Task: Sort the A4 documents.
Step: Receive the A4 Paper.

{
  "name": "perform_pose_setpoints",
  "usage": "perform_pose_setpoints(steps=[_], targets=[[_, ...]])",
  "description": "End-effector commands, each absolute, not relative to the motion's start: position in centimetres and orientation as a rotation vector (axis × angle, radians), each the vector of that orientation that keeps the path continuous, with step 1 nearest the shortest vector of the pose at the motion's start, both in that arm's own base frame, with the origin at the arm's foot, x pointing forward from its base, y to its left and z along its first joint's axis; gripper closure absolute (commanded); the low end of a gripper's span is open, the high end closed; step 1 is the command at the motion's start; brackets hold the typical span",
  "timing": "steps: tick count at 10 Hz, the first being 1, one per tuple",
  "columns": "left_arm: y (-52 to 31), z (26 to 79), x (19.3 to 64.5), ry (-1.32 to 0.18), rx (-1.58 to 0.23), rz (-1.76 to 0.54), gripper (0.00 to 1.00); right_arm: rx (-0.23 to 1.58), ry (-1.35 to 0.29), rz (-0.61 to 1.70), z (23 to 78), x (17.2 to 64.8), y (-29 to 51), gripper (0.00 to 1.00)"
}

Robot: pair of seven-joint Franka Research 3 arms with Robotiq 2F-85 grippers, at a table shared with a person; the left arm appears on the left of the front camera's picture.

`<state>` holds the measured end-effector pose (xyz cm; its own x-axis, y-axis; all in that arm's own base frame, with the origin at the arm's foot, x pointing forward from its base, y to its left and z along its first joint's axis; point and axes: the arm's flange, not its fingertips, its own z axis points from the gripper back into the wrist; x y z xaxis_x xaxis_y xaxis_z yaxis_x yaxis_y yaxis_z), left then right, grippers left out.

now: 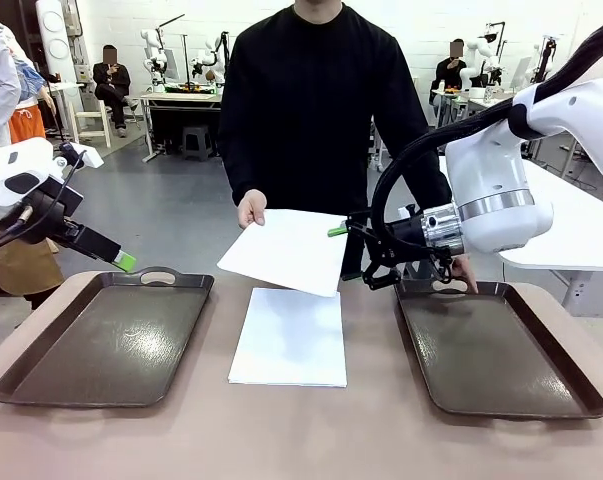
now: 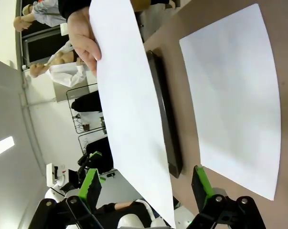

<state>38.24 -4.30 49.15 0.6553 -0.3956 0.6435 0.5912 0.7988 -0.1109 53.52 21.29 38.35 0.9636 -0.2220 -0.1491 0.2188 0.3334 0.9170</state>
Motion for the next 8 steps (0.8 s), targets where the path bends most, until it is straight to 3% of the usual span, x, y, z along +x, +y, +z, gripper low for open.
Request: perform_pose_setpoints(steps=[1,8], targets=[[-4.1,49.0,38.3,-0.645,-0.334,-0.571,0.00,1.294,-0.035,-0.247,37.4,54.7,22.0,0.00],[-4.1,49.0,38.3,-0.645,-0.334,-0.571,0.00,1.421,-0.107,-0.129,36.1,55.2,23.1,0.00]])
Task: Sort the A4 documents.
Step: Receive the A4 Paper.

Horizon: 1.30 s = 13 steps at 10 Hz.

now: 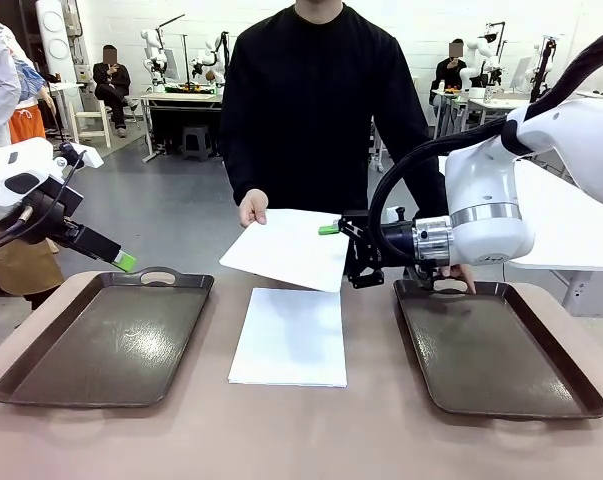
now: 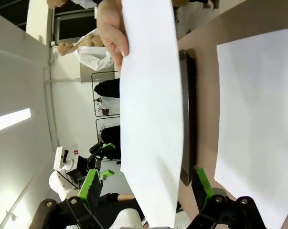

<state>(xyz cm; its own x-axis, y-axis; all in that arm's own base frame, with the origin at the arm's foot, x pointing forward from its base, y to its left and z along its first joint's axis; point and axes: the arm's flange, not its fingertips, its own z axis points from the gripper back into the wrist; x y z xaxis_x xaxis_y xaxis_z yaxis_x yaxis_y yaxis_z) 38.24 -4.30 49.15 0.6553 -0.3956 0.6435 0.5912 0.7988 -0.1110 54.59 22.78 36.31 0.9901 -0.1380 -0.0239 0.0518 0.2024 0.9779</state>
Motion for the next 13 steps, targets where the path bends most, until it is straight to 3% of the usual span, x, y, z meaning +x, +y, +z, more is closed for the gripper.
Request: perform_pose_setpoints(steps=[1,2,11,13], targets=[[-4.1,49.0,38.3,-0.645,-0.334,-0.571,0.00,1.431,-0.122,-0.117,36.5,55.3,23.2,0.00],[-4.1,49.0,38.3,-0.645,-0.334,-0.571,0.00,1.432,-0.150,-0.120,36.7,55.6,23.3,0.03],[-4.1,49.0,38.3,-0.645,-0.334,-0.571,0.00,1.408,-0.200,-0.125,36.8,56.9,22.5,0.95],[-4.1,49.0,38.3,-0.645,-0.334,-0.571,0.00,1.401,-0.192,-0.129,36.6,56.9,22.3,1.00]])
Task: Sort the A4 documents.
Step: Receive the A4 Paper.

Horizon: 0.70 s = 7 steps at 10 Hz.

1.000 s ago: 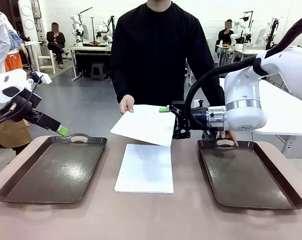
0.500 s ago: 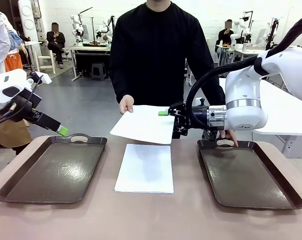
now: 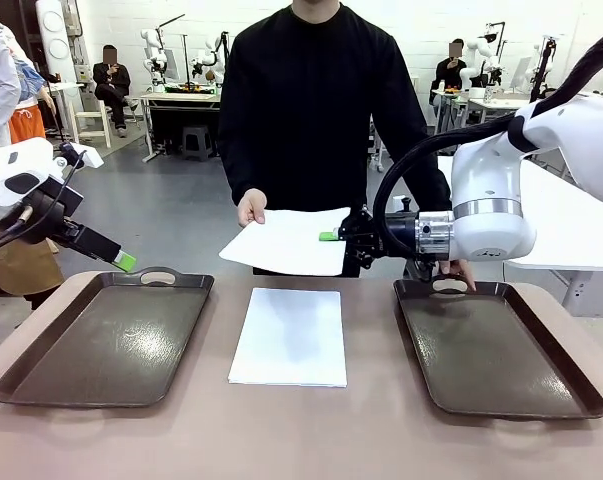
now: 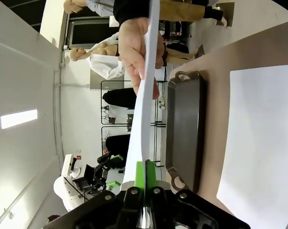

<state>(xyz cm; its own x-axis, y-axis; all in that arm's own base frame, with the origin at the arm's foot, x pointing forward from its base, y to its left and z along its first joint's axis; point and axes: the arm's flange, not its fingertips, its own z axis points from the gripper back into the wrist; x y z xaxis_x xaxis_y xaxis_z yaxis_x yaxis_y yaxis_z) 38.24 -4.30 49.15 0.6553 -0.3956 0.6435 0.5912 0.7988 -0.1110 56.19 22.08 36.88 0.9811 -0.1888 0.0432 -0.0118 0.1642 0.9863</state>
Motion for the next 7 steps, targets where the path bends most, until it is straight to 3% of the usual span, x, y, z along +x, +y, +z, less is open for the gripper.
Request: perform_pose_setpoints(steps=[1,6,7], targets=[[-4.13,49.05,38.33,-0.645,-0.334,-0.571,0.00,1.399,-0.189,-0.127,36.60,56.92,22.32,1.00],[-4.13,49.05,38.33,-0.645,-0.334,-0.571,0.00,1.389,-0.176,-0.112,36.85,56.52,22.25,1.00],[-4.13,49.05,38.33,-0.645,-0.334,-0.571,0.00,1.393,-0.109,-0.086,37.08,56.14,22.16,1.00]])
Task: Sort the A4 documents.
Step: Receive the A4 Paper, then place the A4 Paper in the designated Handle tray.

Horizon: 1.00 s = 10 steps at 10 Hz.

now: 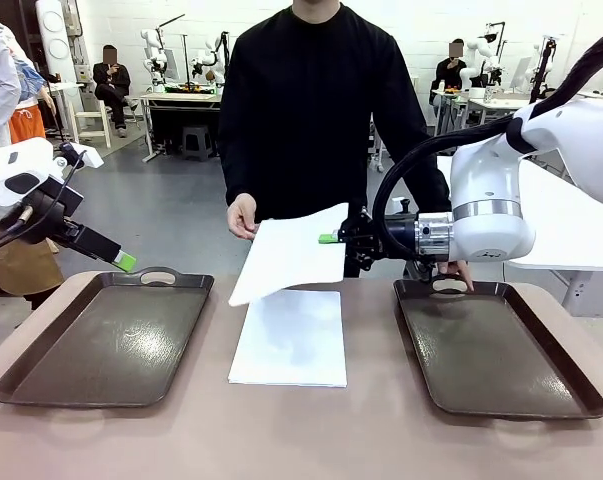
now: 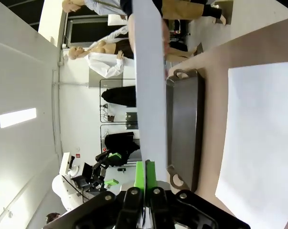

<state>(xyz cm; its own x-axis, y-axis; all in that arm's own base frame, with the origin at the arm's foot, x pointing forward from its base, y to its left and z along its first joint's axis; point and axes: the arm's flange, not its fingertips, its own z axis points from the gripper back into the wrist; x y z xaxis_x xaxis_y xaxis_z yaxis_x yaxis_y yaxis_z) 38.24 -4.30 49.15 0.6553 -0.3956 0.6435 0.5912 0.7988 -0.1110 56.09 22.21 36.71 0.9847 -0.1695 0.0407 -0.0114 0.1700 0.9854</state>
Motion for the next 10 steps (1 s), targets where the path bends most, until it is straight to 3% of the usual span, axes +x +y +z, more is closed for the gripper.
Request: perform_pose_setpoints(steps=[1,10], targets=[[-4.13,49.05,38.33,-0.645,-0.334,-0.571,0.00,1.400,-0.167,-0.127,36.71,56.22,22.09,1.00],[-4.13,49.05,38.33,-0.645,-0.334,-0.571,0.00,1.400,-0.167,-0.127,36.71,56.22,22.09,1.00]])
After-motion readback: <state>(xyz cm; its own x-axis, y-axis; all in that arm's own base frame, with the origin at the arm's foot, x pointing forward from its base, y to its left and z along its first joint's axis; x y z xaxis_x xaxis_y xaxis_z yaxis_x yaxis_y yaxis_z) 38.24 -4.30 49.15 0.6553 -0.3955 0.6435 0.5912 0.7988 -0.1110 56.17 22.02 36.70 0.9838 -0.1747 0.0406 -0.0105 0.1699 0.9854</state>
